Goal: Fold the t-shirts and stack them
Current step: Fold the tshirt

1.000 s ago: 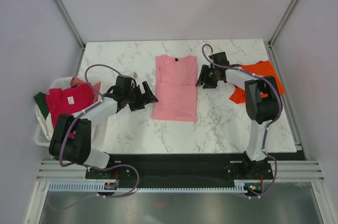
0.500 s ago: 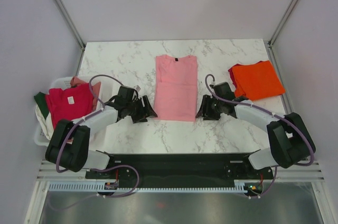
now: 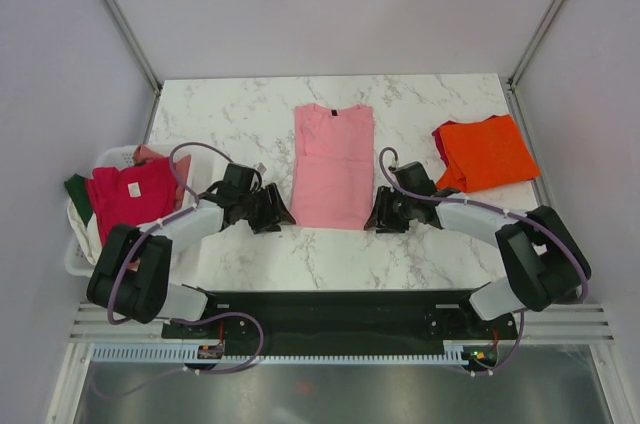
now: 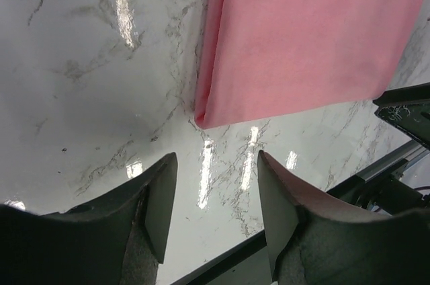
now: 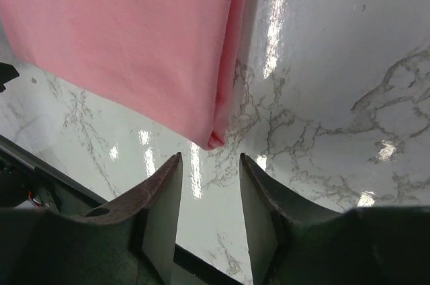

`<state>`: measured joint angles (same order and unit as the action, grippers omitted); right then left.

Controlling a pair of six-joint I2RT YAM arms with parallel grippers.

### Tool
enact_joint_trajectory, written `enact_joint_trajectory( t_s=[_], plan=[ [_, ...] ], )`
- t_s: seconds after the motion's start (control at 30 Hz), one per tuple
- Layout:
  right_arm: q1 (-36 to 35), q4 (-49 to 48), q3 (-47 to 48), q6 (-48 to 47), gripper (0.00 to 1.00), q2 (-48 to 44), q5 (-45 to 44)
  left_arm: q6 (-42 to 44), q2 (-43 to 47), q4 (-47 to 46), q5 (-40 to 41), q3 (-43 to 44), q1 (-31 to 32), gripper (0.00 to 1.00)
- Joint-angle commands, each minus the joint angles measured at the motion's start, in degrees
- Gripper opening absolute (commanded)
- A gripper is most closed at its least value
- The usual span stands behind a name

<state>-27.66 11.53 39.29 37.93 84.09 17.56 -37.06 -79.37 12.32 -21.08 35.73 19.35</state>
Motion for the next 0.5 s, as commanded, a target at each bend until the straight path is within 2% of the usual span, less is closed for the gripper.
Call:
enact_joint_trajectory(
  t_s=[0.0,0.07,0.2,0.33,0.43,0.47],
  plan=[
    [-0.6,-2.9,1.6,0.5,0.46,1.9,0.5,0.3,-0.9,-0.5,-0.8,1.2,0.1,0.58],
    [-0.6,-3.3,1.9,0.5,0.45,3.0,0.4,0.3,-1.2,-0.7,-0.9,1.1,0.1,0.58],
    [-0.6,-3.6,2.7,0.6,0.34,4.5,0.5,0.2,-2.2,-1.2,-1.2,1.2,0.1,0.57],
    [-0.9,-4.4,2.7,0.7,0.28,6.0,0.4,0.1,-3.8,-2.1,-1.2,1.4,0.1,0.55],
    [-1.1,-5.1,2.5,0.1,0.15,6.8,0.2,-0.3,-5.2,-3.5,-0.7,1.5,0.1,0.51],
    [-1.1,-5.1,2.6,-0.1,0.05,7.3,0.2,-0.3,-6.0,-3.5,-0.4,1.8,0.1,0.50]
  ],
)
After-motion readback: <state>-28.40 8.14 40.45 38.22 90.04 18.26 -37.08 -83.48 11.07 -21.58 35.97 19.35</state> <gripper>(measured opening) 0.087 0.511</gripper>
